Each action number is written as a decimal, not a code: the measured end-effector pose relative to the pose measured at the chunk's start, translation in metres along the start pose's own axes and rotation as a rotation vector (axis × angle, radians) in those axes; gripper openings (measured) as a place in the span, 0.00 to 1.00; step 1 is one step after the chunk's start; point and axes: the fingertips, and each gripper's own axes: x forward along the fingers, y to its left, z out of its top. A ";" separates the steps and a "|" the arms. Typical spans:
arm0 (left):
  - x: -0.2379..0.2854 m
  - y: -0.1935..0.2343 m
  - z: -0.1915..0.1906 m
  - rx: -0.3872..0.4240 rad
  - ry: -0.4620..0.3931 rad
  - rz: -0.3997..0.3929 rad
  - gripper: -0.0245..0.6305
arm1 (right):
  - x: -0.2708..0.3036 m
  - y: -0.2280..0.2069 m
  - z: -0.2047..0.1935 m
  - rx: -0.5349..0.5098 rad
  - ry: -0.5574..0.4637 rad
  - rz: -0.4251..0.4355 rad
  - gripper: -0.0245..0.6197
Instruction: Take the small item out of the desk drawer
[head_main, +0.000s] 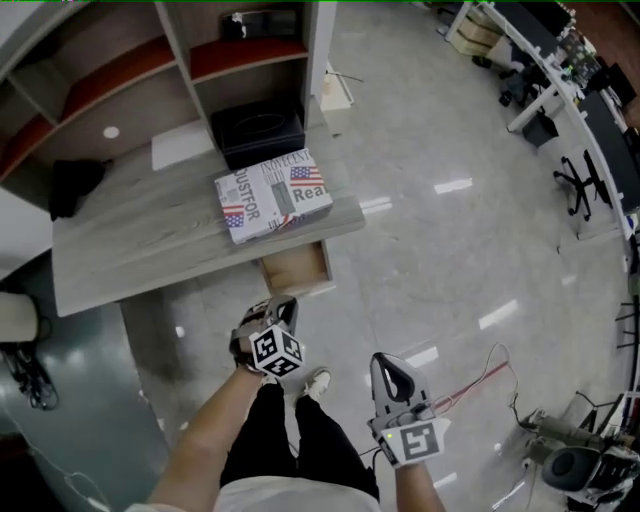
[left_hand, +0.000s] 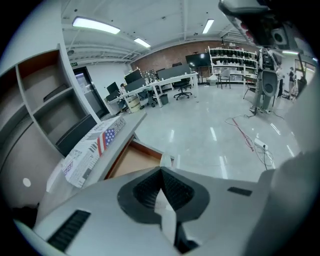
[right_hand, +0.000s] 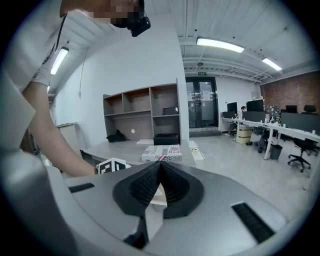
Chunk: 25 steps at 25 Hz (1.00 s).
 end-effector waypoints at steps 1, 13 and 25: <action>-0.009 0.004 0.004 -0.007 -0.012 0.008 0.06 | -0.001 0.003 0.004 -0.006 -0.008 0.007 0.07; -0.142 0.064 0.045 -0.120 -0.176 0.137 0.06 | -0.004 0.035 0.065 -0.098 -0.095 0.079 0.07; -0.220 0.097 0.063 -0.185 -0.282 0.222 0.06 | -0.010 0.053 0.118 -0.155 -0.190 0.100 0.07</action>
